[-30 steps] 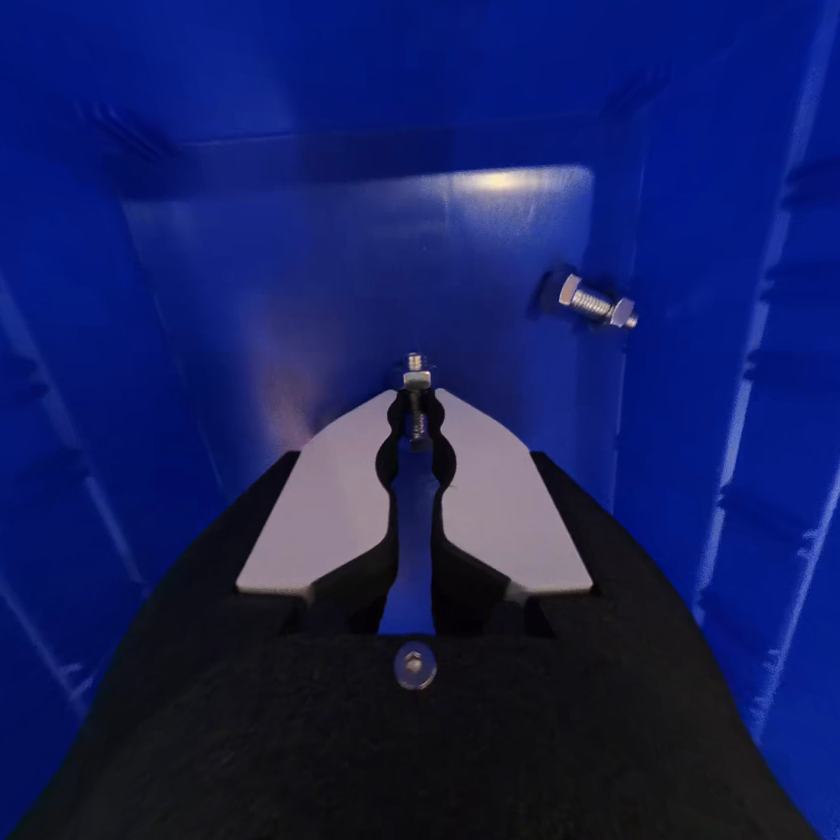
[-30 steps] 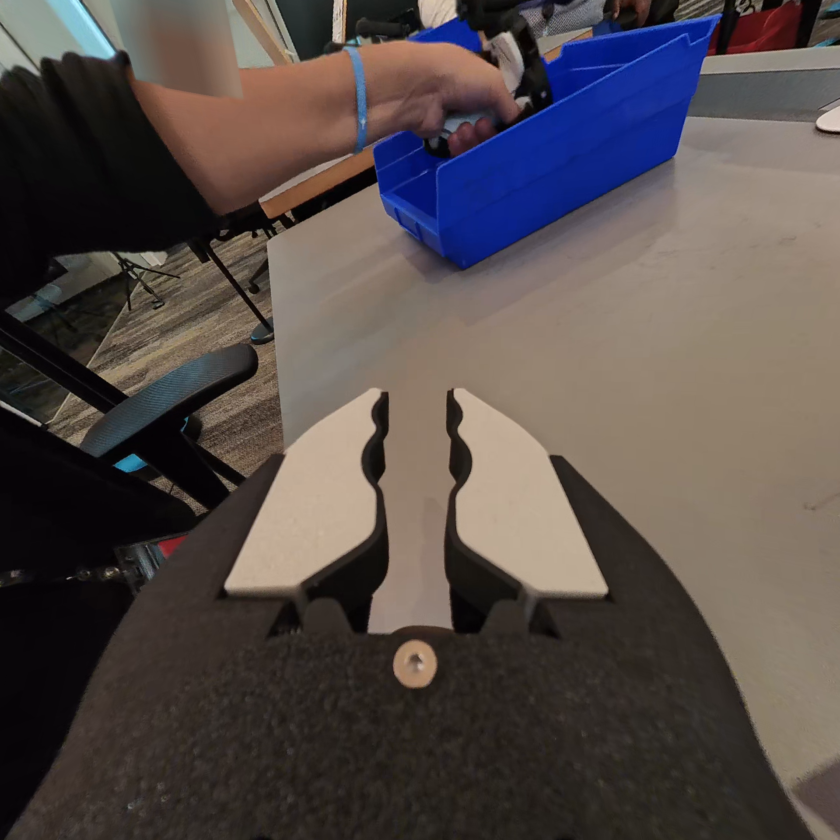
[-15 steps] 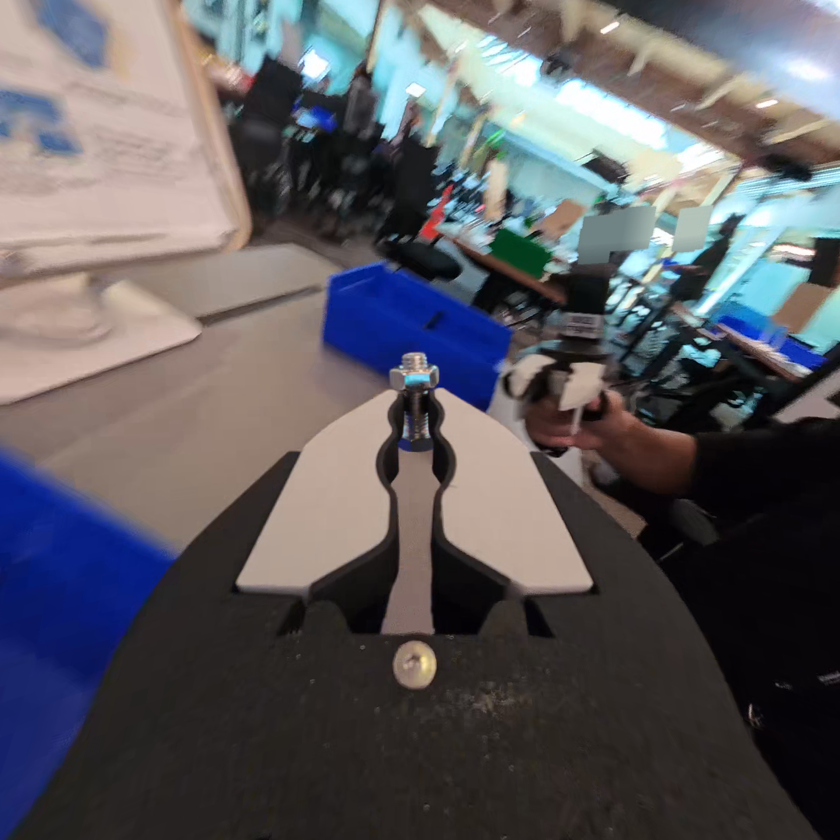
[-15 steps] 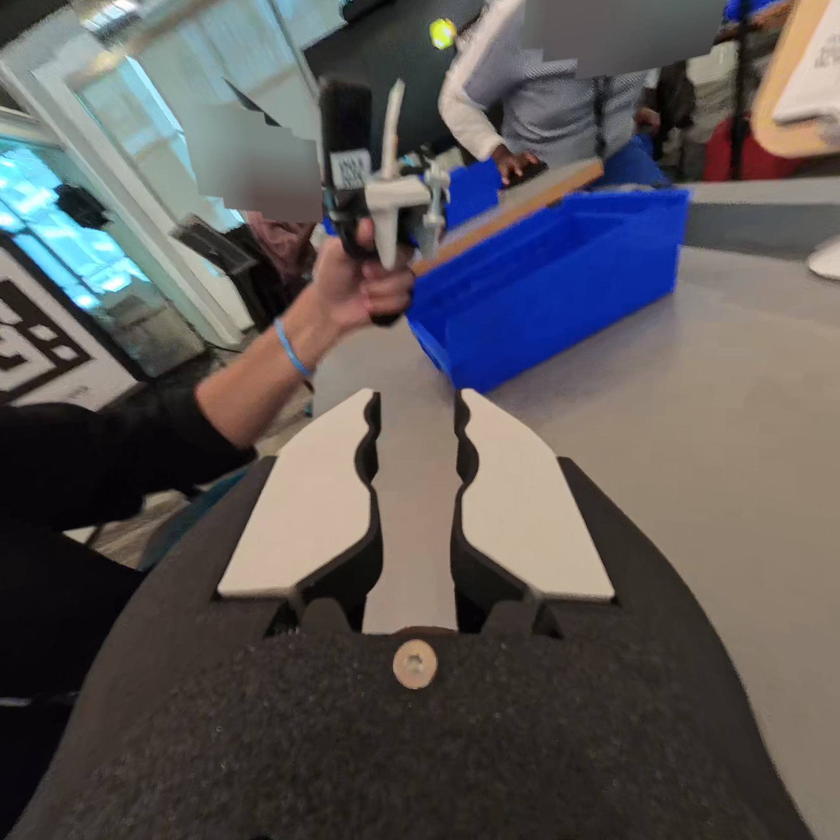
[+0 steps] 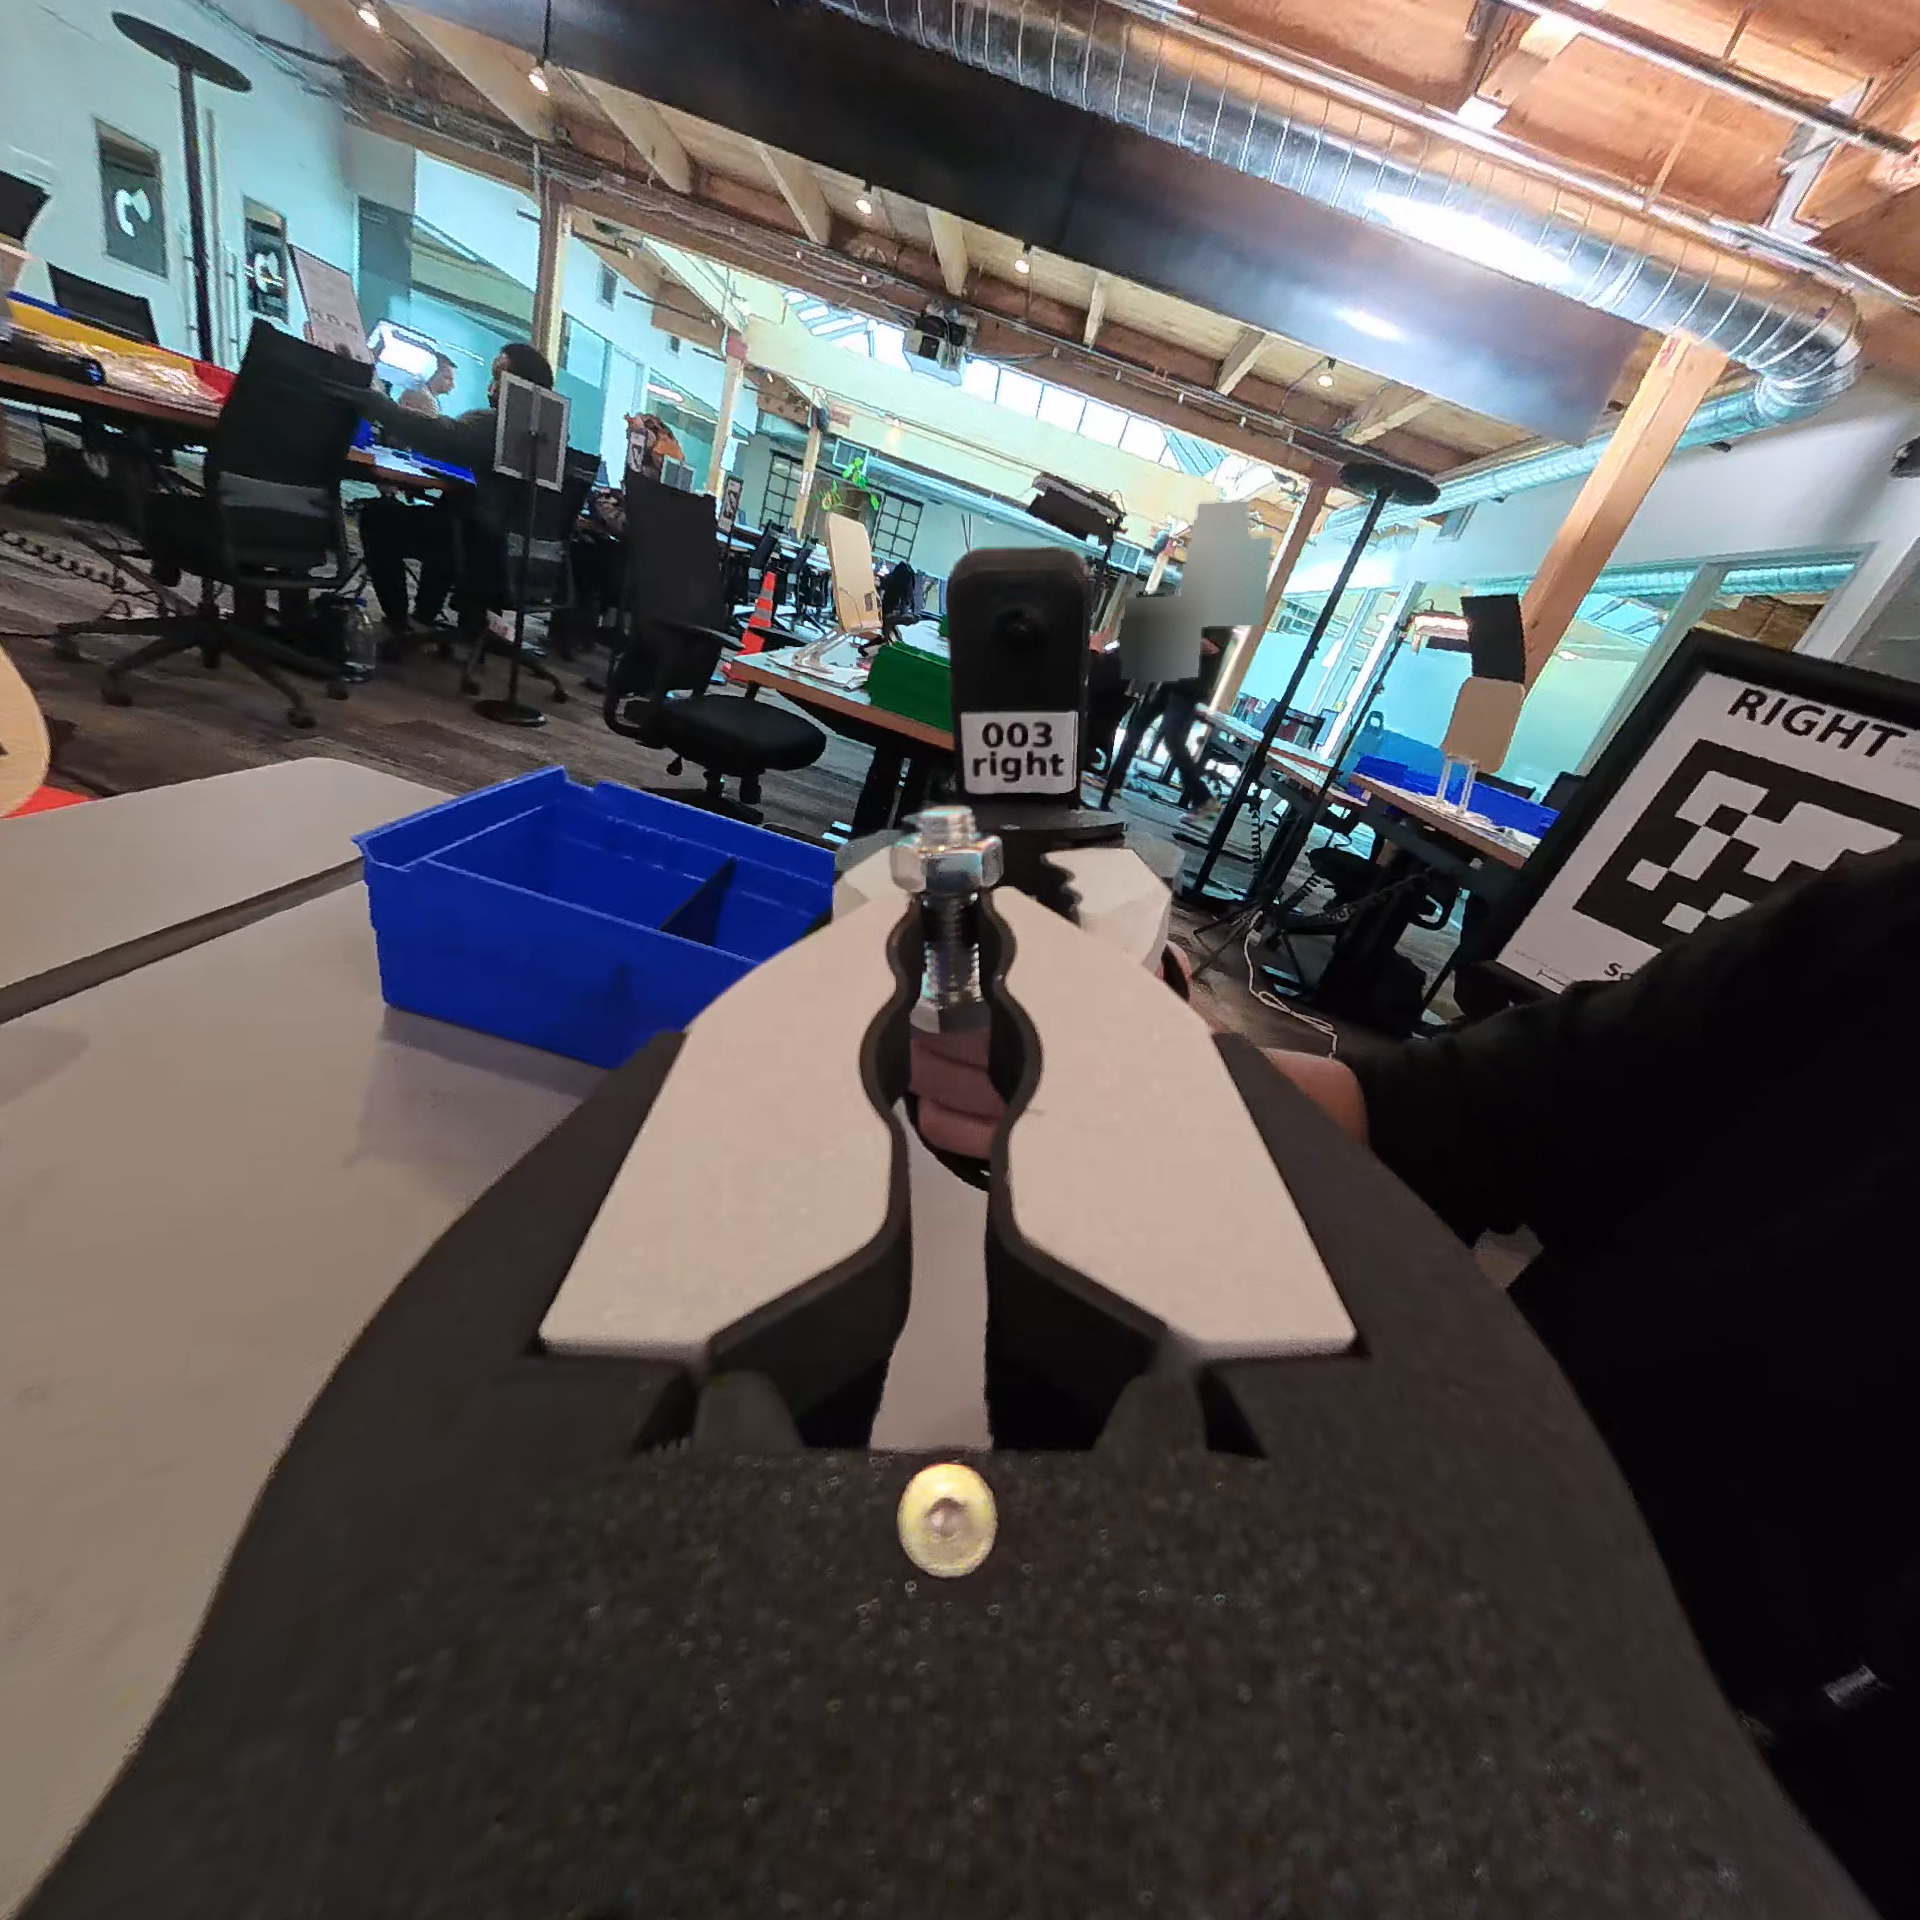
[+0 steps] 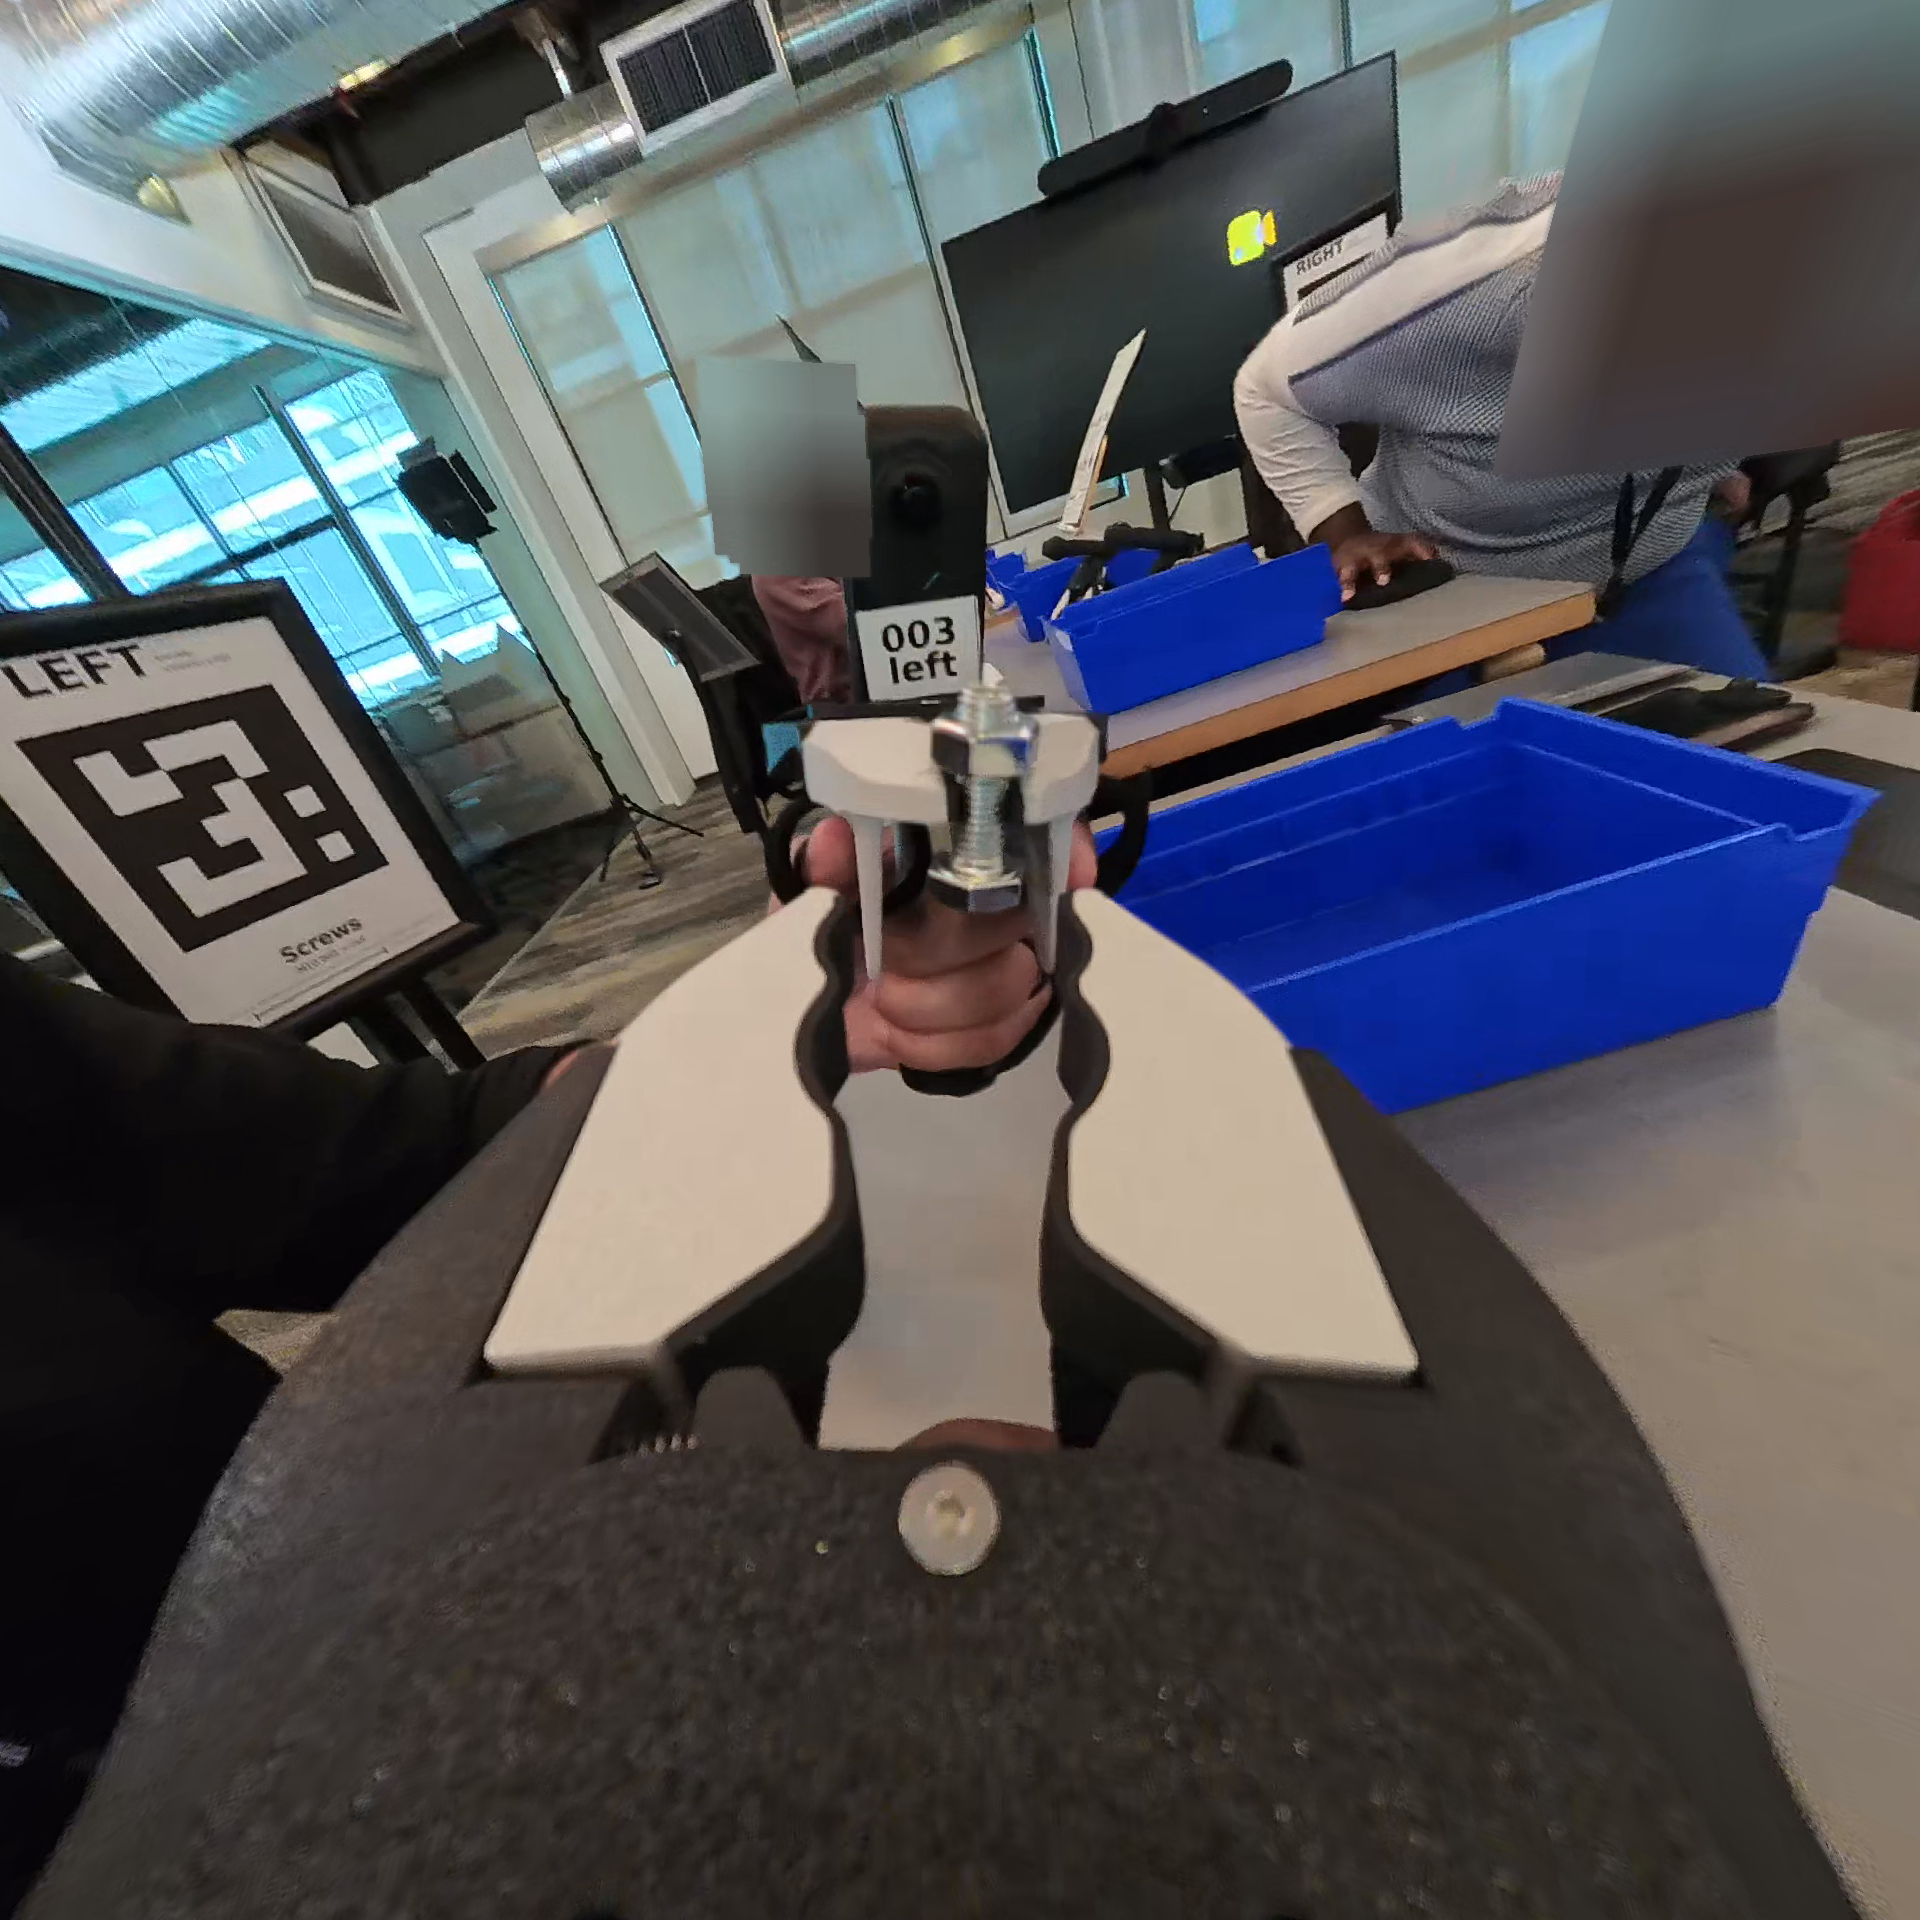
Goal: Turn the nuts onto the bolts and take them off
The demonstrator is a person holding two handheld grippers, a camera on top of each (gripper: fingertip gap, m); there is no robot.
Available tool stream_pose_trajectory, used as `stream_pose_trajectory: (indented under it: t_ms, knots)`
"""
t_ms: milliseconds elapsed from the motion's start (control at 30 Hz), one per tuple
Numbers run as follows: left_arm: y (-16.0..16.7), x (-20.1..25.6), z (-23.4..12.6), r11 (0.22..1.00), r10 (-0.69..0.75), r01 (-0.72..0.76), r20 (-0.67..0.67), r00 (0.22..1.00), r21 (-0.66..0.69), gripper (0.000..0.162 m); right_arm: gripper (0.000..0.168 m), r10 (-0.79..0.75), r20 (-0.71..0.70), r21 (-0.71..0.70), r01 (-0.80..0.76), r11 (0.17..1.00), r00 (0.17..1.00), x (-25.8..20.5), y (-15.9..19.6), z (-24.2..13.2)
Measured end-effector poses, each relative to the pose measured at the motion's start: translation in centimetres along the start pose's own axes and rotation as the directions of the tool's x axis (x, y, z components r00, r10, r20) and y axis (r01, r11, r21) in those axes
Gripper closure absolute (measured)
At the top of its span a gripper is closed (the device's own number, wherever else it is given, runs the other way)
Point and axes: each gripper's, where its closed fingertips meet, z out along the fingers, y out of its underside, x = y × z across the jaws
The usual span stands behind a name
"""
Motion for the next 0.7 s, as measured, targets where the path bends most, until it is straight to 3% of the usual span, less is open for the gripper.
stream_pose_trajectory:
  t_ms: [133, 233, 500, 567, 700]
  knots:
    - [0.4, 0.3, 0.5, 0.999, -0.031, 0.031, -0.035, 0.999, 0.013, 0.153, 0.134, 0.019, 0.015, -0.009, -0.018, 1.0, 1.0, -0.3, 0.4, 0.5]
    - [1.0, 0.5, 1.0, 1.0, -0.031, 0.031, -0.047, 0.998, -0.004, 0.154, 0.149, 0.032, -0.001, -0.019, -0.032, 0.999, 0.999, 0.0, 0.8, 0.5]
    - [1.6, 0.1, 1.6, 0.999, -0.036, 0.035, -0.021, 0.999, -0.01, 0.152, 0.15, 0.025, -0.01, -0.052, -0.025, 0.998, 1.0, 0.3, 1.3, -0.2]
    - [1.6, 0.3, 1.6, 0.999, -0.037, 0.037, -0.027, 0.999, -0.017, 0.139, 0.15, 0.035, 0.006, -0.06, -0.035, 0.998, 0.999, 0.2, 1.4, -0.2]
    - [0.9, 0.7, 1.2, 0.999, -0.054, 0.054, -0.056, 0.997, 0.0, 0.129, 0.15, 0.079, 0.07, -0.06, -0.075, 0.995, 0.994, -0.5, 1.4, -0.3]
